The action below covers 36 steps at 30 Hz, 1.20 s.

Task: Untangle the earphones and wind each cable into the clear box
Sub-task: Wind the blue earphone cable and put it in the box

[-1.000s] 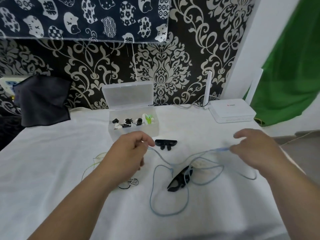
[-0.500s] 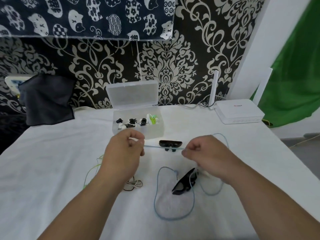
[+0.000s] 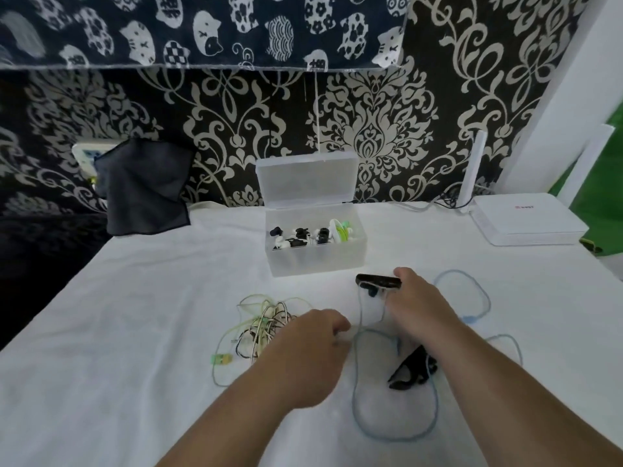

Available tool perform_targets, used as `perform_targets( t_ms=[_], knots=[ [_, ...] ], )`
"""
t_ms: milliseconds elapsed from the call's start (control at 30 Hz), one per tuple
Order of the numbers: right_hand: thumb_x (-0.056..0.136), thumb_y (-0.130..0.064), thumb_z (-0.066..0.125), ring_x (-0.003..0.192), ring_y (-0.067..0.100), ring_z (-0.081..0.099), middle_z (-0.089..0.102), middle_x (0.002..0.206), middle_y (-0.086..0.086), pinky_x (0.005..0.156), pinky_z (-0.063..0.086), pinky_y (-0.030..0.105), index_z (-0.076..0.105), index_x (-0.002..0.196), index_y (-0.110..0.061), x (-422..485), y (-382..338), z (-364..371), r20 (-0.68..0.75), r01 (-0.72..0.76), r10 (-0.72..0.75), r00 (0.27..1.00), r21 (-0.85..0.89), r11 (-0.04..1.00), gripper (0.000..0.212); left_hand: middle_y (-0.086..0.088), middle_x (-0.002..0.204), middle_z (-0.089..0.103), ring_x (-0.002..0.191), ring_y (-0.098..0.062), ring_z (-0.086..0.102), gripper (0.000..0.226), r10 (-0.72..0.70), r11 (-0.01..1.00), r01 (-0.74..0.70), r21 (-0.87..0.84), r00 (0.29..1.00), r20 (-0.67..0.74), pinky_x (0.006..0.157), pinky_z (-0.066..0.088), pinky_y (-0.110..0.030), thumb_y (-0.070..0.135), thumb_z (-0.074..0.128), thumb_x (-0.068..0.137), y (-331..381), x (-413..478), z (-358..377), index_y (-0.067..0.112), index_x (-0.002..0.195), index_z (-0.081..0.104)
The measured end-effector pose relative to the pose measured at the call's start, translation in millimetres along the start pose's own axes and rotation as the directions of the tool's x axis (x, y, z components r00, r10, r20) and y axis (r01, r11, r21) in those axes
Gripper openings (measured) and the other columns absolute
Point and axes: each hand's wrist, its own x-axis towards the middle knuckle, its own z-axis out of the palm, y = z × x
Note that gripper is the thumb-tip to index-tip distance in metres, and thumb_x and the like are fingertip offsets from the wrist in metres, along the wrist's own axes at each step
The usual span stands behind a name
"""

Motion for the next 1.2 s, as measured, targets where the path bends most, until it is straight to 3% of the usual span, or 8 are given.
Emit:
perform_targets(
  t_ms=[233,400,500,600,833,933,1033,1200],
  knots=[
    [0.090,-0.009,0.047,0.091,0.023,0.057,0.060,0.100,0.003,0.078,0.049,0.036,0.055,0.110,-0.018,-1.6,2.0,6.5,-0.033,0.007,-0.015,0.999,-0.220,0.976,0.023,0.010,0.104,0.065,0.079,-0.010,0.064,0.022,-0.124,0.983,0.090,-0.157,0.968,-0.218,0.075,0.051,-0.025,0.020,0.049,0.097,-17.7,-0.4,-27.2,0.031,0.099,0.068],
    [0.091,-0.016,0.057,0.088,0.019,0.061,0.063,0.100,-0.003,0.070,0.047,0.030,0.063,0.101,-0.025,-10.7,-5.6,-5.1,0.008,0.129,-0.130,0.992,-0.193,0.973,0.015,0.000,0.090,0.069,0.074,-0.016,0.069,0.027,-0.152,0.825,-0.131,-0.549,0.885,-0.440,0.063,0.060,-0.033,0.005,0.052,0.096,-14.8,2.2,-49.1,0.023,0.085,0.068],
    [0.093,-0.029,0.064,0.076,0.009,0.058,0.061,0.090,-0.010,0.060,0.040,0.026,0.064,0.087,-0.032,-26.9,-15.5,-23.8,0.018,0.316,-0.317,0.948,-0.121,0.941,0.006,0.010,0.093,0.065,0.075,-0.003,0.064,0.024,-0.076,0.823,-0.256,-0.507,0.835,-0.545,0.070,0.055,-0.020,0.008,0.056,0.096,-14.4,-0.9,-63.6,0.029,0.093,0.067],
    [0.093,-0.032,0.065,0.071,0.002,0.054,0.058,0.081,-0.014,0.059,0.037,0.023,0.064,0.082,-0.034,-45.2,-25.0,-36.7,0.069,0.444,-0.439,0.896,-0.084,0.892,0.011,0.026,0.102,0.051,0.087,0.002,0.057,0.025,0.104,0.956,-0.217,-0.197,0.880,-0.464,0.064,0.040,-0.009,0.024,0.062,0.094,-13.7,-7.1,-66.0,0.043,0.109,0.061],
    [0.094,-0.025,0.060,0.081,0.002,0.058,0.058,0.084,-0.017,0.070,0.046,0.026,0.061,0.078,-0.039,-54.9,-22.4,-28.5,0.098,0.502,-0.494,0.864,-0.093,0.860,0.021,0.027,0.095,0.063,0.067,0.004,0.060,0.035,0.104,0.984,-0.115,-0.132,0.991,-0.088,0.056,0.051,-0.019,0.017,0.060,0.093,-4.0,-3.3,-32.3,0.044,0.115,0.061],
    [0.092,-0.025,0.062,0.076,0.005,0.057,0.060,0.080,-0.012,0.068,0.047,0.029,0.063,0.078,-0.036,-56.4,-23.2,-29.5,0.083,0.542,-0.538,0.839,-0.054,0.838,0.018,0.030,0.085,0.067,0.051,-0.003,0.052,0.045,0.150,0.958,-0.148,-0.246,0.989,-0.011,0.051,0.042,-0.024,0.002,0.052,0.090,-1.5,-3.5,-33.8,0.041,0.107,0.068],
    [0.093,-0.027,0.064,0.062,0.004,0.050,0.055,0.067,-0.013,0.059,0.039,0.024,0.067,0.082,-0.031,-55.6,-22.3,-35.1,0.034,0.564,-0.564,0.825,0.010,0.825,0.012,0.017,0.104,0.071,0.073,-0.031,0.063,0.047,0.229,0.897,-0.209,-0.389,0.973,0.004,0.058,0.048,-0.049,0.001,0.061,0.087,1.0,-6.1,-38.8,0.040,0.112,0.066],
    [0.094,-0.029,0.064,0.056,0.005,0.045,0.053,0.060,-0.022,0.056,0.036,0.025,0.066,0.083,-0.029,-57.5,-26.4,-39.2,-0.004,0.585,-0.587,0.810,0.079,0.807,0.010,0.013,0.101,0.067,0.074,-0.027,0.065,0.047,0.248,0.834,-0.231,-0.501,0.968,-0.034,0.063,0.049,-0.066,0.012,0.078,0.082,2.3,-6.6,-37.6,0.044,0.112,0.061]
  ],
)
